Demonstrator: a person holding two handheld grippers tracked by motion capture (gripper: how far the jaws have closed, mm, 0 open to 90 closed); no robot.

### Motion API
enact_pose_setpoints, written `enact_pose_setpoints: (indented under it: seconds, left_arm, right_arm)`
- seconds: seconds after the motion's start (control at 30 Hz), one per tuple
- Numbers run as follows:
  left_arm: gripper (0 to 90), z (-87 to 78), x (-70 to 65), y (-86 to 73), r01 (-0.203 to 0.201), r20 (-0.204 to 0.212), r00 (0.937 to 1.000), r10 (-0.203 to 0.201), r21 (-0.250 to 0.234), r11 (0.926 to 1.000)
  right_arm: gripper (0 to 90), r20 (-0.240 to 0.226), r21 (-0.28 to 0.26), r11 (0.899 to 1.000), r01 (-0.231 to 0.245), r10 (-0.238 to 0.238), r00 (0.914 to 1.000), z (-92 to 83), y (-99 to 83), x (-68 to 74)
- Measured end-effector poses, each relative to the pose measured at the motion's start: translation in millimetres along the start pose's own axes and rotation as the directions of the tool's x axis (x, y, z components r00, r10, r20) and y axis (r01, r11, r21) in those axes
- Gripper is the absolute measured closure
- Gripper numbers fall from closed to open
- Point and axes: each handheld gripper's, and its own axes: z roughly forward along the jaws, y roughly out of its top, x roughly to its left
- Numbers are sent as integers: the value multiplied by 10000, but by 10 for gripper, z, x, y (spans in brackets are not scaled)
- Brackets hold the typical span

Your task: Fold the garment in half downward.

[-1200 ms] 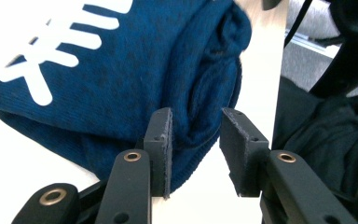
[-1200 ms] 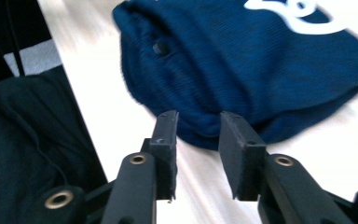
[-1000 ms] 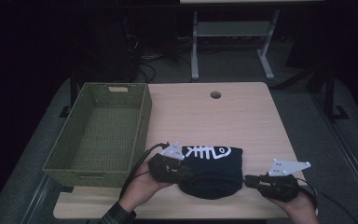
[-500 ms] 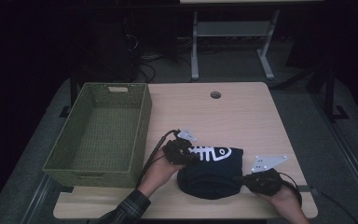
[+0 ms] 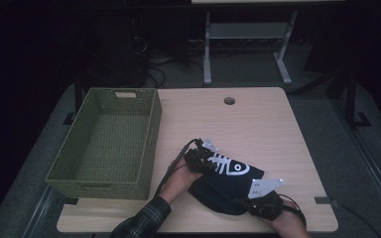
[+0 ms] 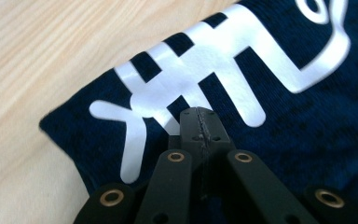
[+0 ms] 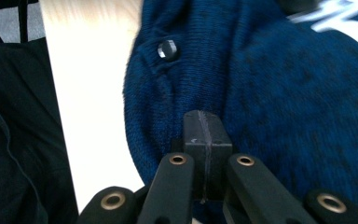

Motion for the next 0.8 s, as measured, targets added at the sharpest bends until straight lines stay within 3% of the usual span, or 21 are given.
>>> enact_pose_setpoints:
  seconds: [0.07,0.17,0.27,0.3,0.4,0.47,0.63,0.8]
  left_arm:
    - [900,-16,9,2,-146,33,9999,146,54,9999]
    - [896,-101,14,-9,250,275,9993,-242,-316,9992]
    - [874,-262,-3,-25,440,336,9985,-422,-538,9976]
    - [869,-321,-3,-37,301,226,9993,-290,-496,9983]
    - [847,-443,-11,-98,472,-27,9989,-474,-434,9979]
    - [834,-487,28,-149,520,-210,9984,-526,-275,9983]
    - [704,-455,134,-225,882,-338,9955,-886,-148,9960]
    - [487,-419,153,-242,993,-542,9936,-987,75,9950]
  right_arm:
    - [900,-25,3,10000,-18,18,10000,7,11,6]
    - [899,-92,-222,9997,-106,104,9999,-45,-1,-19]
    - [879,141,-689,9975,-187,198,9997,-169,-12,-67]
    - [879,270,-908,9955,-256,282,9992,-223,-14,-83]
    - [867,751,-1423,9888,-442,553,9956,-373,-46,-153]
    - [846,953,-1493,9873,-550,698,9930,-419,-79,-193]
    - [699,1828,-1527,9834,-985,1261,9750,-523,-222,-324]
    - [520,2683,-1490,9766,-1550,1908,9442,-582,-343,-448]
